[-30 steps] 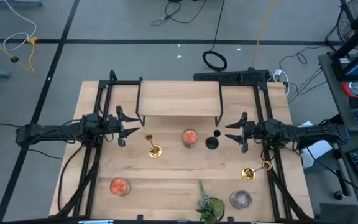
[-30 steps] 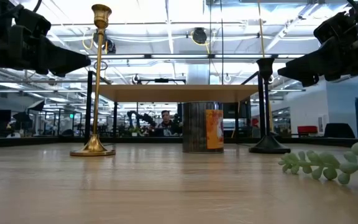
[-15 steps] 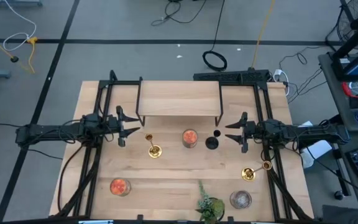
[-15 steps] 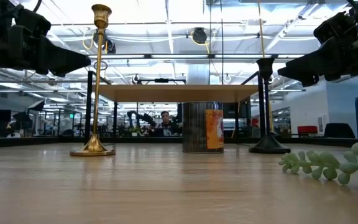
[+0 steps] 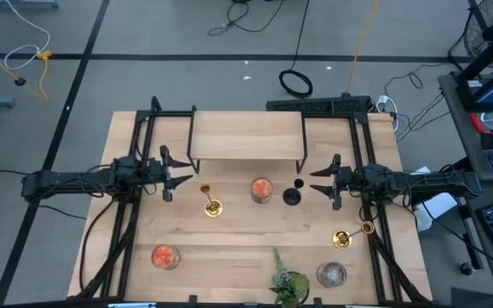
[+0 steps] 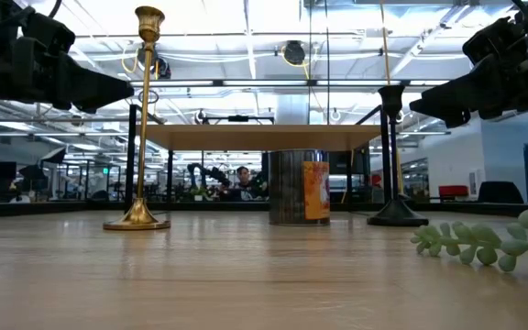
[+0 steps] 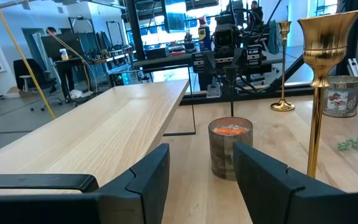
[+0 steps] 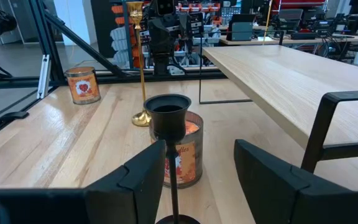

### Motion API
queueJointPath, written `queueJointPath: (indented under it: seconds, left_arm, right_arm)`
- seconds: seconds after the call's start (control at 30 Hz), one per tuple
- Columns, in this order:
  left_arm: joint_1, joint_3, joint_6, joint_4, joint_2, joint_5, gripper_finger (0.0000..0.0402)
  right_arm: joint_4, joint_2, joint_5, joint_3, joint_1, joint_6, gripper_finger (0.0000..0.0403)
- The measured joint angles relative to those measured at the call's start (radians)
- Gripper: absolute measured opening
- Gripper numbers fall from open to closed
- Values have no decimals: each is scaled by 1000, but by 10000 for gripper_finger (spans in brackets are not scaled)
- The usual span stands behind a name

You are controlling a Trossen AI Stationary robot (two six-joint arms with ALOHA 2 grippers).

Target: Pick & Place candle stick holders

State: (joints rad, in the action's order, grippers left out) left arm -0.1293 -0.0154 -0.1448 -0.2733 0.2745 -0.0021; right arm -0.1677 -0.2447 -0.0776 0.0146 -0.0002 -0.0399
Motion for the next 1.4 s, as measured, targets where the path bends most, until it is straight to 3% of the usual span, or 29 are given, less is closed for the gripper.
queueJointPath:
  seconds: [1.2, 1.4]
  left_arm:
    - [0, 0, 0, 0, 0, 0, 182]
    - [0, 0, 0, 0, 0, 0, 182]
  right_arm:
    - [0, 0, 0, 0, 0, 0, 187]
    - [-53, 0, 0, 0, 0, 65, 187]
